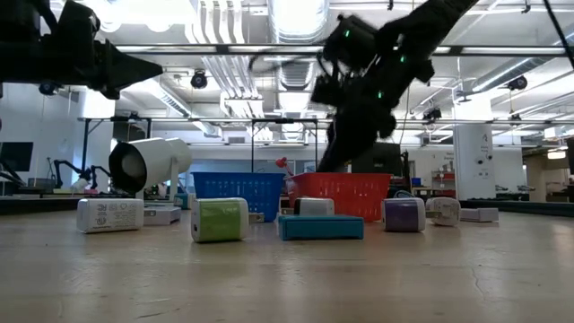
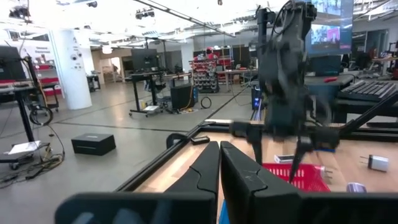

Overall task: Pick & Place Office items
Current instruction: Put the top purple digital clock into the blue bin

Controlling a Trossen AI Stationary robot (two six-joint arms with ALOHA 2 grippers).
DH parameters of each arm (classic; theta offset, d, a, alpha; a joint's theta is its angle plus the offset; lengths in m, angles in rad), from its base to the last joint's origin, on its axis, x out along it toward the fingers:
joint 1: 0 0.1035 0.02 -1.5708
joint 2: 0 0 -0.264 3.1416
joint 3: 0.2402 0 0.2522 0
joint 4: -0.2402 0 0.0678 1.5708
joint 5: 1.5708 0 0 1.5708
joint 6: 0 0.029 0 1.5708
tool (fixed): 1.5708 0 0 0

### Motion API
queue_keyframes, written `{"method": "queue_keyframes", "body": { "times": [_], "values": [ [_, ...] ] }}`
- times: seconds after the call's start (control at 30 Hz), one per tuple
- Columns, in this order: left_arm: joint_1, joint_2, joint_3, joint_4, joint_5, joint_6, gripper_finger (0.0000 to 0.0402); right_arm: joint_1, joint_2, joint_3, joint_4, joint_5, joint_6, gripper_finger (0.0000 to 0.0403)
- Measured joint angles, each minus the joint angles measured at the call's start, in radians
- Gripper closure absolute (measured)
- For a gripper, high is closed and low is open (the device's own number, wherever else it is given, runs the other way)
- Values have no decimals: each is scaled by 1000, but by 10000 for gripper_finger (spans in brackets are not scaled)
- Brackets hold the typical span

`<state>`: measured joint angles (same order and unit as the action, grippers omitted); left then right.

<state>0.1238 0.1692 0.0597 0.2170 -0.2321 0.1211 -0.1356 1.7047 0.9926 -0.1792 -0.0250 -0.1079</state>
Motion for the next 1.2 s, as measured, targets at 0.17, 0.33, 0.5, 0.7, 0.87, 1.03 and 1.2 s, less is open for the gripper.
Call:
{"method": "queue_keyframes", "body": {
  "times": [0.17, 0.33, 0.5, 0.7, 0.87, 1.03, 1.2],
  "values": [
    [0, 2, 0, -13, 21, 7, 387, 8, -153, -63, 109, 1, 19, 173],
    [0, 6, 0, -34, 23, -18, 392, 34, -366, -284, 443, -26, 29, 193],
    [0, 12, 0, -36, 37, -21, 397, 27, -607, -506, 705, -58, 48, 217],
    [0, 15, 0, -39, 38, -21, 397, -7, -920, -668, 707, -59, 7, 275],
    [0, 15, 0, -39, 37, -24, 398, -37, -1137, -778, 693, -65, 15, 347],
    [0, 15, 0, -39, 34, -4, 398, -73, -1282, -823, 603, -133, 0, 391],
    [0, 15, 0, -38, 30, 16, 398, -118, -1347, -830, 568, -221, 2, 394]
  ]
}}
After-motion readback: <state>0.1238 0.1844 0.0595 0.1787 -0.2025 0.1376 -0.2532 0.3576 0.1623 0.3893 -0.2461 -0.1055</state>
